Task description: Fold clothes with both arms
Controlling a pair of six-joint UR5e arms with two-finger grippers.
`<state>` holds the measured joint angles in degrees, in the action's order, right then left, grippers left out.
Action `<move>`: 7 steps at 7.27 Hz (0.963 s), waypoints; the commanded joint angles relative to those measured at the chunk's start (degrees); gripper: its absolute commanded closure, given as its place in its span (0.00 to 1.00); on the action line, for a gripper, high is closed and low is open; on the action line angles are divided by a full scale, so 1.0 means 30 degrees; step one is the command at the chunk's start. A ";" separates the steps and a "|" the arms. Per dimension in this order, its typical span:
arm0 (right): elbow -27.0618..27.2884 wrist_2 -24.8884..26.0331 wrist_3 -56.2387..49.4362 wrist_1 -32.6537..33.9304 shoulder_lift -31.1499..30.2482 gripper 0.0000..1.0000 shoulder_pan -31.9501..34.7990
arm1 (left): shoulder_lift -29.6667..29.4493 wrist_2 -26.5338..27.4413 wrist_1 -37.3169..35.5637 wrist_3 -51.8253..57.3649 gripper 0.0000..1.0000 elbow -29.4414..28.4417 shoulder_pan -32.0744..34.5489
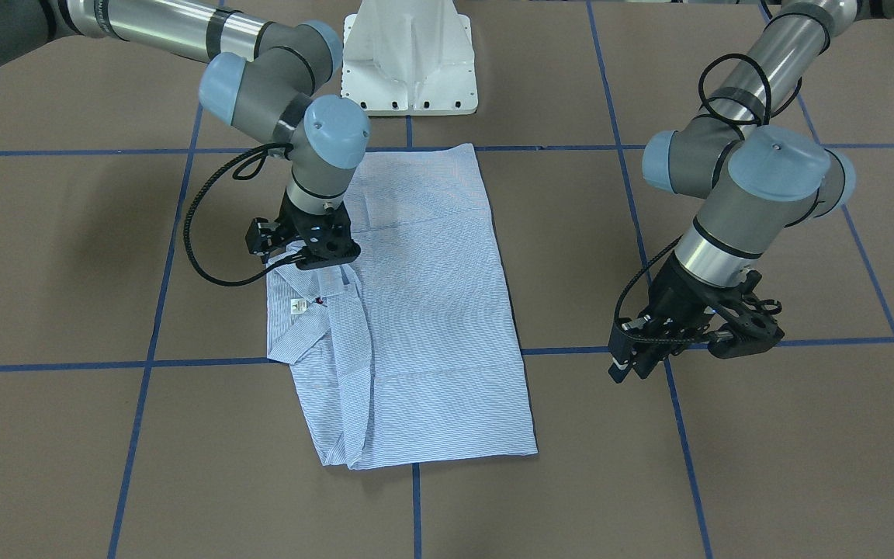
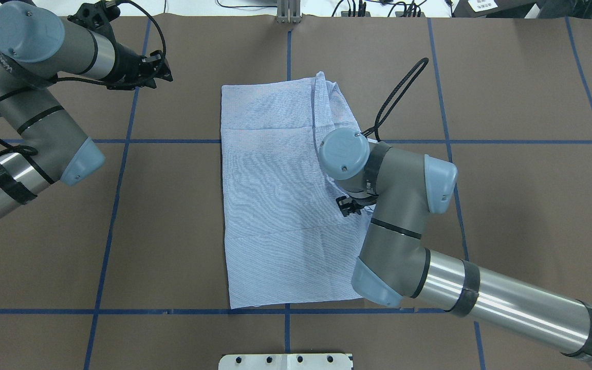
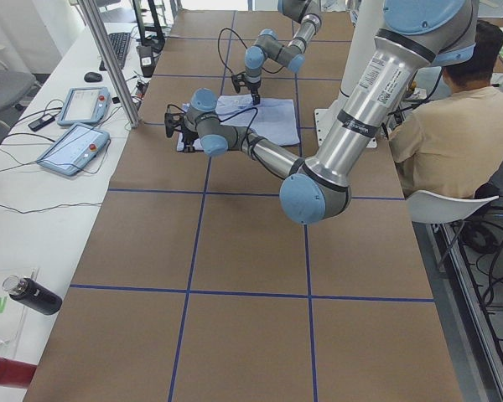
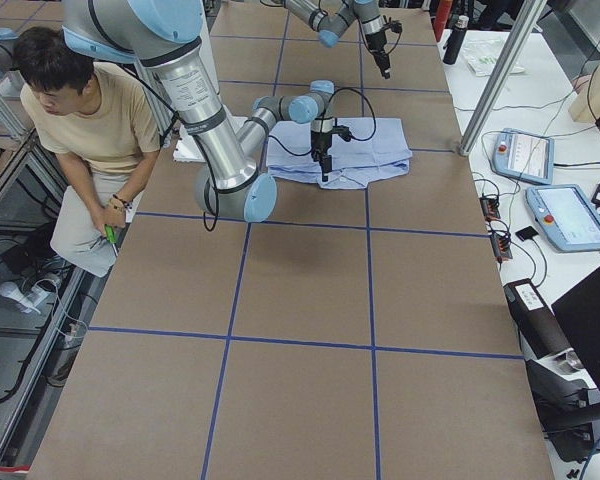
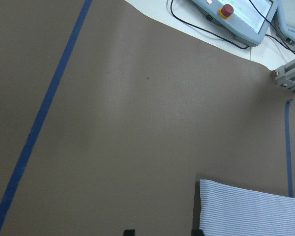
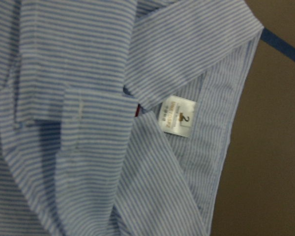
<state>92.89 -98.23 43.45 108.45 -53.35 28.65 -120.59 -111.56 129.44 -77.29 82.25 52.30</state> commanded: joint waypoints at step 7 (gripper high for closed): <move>0.4421 0.0077 0.6120 0.0148 -0.2579 0.00 -0.0491 | 0.0000 -0.0020 -0.1192 0.0011 0.51 0.1087 0.0146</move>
<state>104.17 -98.08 54.72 109.09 -60.81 28.80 -120.66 -111.61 125.90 -77.28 85.32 52.70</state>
